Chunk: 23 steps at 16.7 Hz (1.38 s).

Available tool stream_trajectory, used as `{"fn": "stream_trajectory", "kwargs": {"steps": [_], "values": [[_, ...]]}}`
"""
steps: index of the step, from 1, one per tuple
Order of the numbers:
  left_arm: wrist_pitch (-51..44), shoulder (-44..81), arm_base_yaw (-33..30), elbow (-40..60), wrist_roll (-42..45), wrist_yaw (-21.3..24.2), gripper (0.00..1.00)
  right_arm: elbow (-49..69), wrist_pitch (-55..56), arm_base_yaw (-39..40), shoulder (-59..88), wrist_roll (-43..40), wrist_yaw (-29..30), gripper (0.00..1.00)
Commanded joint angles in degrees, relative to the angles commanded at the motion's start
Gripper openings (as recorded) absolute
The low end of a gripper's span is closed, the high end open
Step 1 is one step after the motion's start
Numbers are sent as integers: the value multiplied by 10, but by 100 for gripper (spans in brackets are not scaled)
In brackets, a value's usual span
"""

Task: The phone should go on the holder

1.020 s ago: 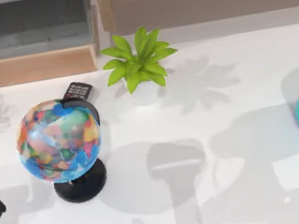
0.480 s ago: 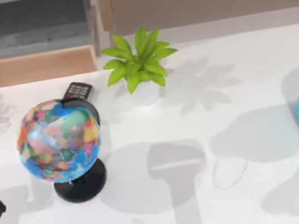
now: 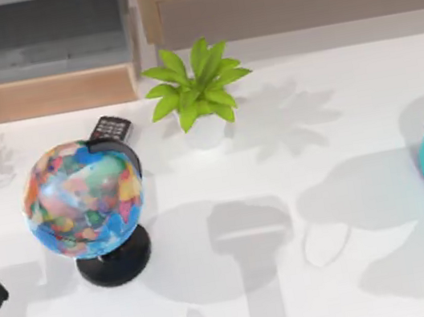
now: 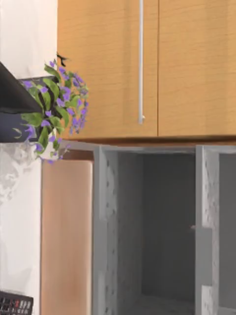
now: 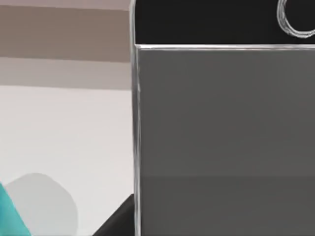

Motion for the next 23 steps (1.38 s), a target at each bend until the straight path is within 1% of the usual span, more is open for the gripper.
{"fn": "stream_trajectory", "kwargs": {"steps": [4, 7, 10, 14, 23], "values": [[0, 0, 0, 0, 0, 0, 100, 7, 39, 25, 51, -1, 32, 0], [0, 0, 0, 0, 0, 0, 100, 5, 83, 36, 90, 18, 50, 0], [0, 0, 0, 0, 0, 0, 100, -1, 118, 38, 112, 38, 50, 0], [0, 0, 0, 0, 0, 0, 100, -1, 121, 37, 114, 39, 49, 0], [0, 0, 0, 0, 0, 0, 100, -1, 121, 37, 114, 39, 49, 68]]}}
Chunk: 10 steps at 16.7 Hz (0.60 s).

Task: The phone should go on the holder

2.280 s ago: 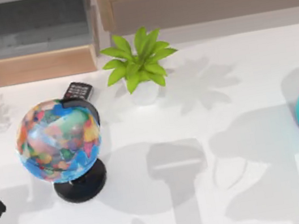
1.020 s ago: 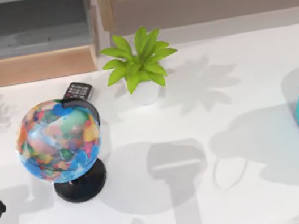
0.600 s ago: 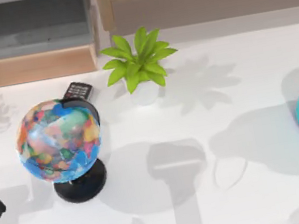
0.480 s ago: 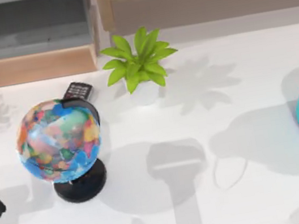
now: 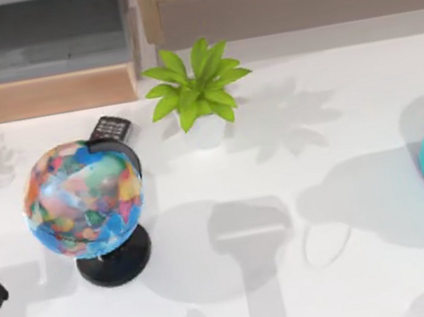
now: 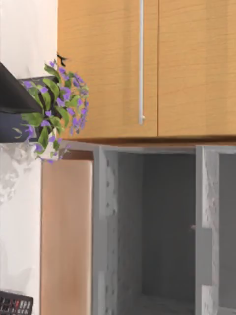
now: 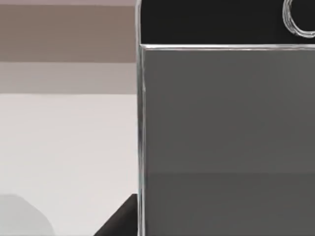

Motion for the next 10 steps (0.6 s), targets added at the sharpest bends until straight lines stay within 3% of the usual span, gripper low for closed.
{"fn": "stream_trajectory", "kwargs": {"steps": [4, 10], "values": [[0, 0, 0, 0, 0, 0, 100, 0, 0, 0, 0, 0, 0, 98], [0, 0, 0, 0, 0, 0, 100, 0, 0, 0, 0, 0, 0, 100]]}}
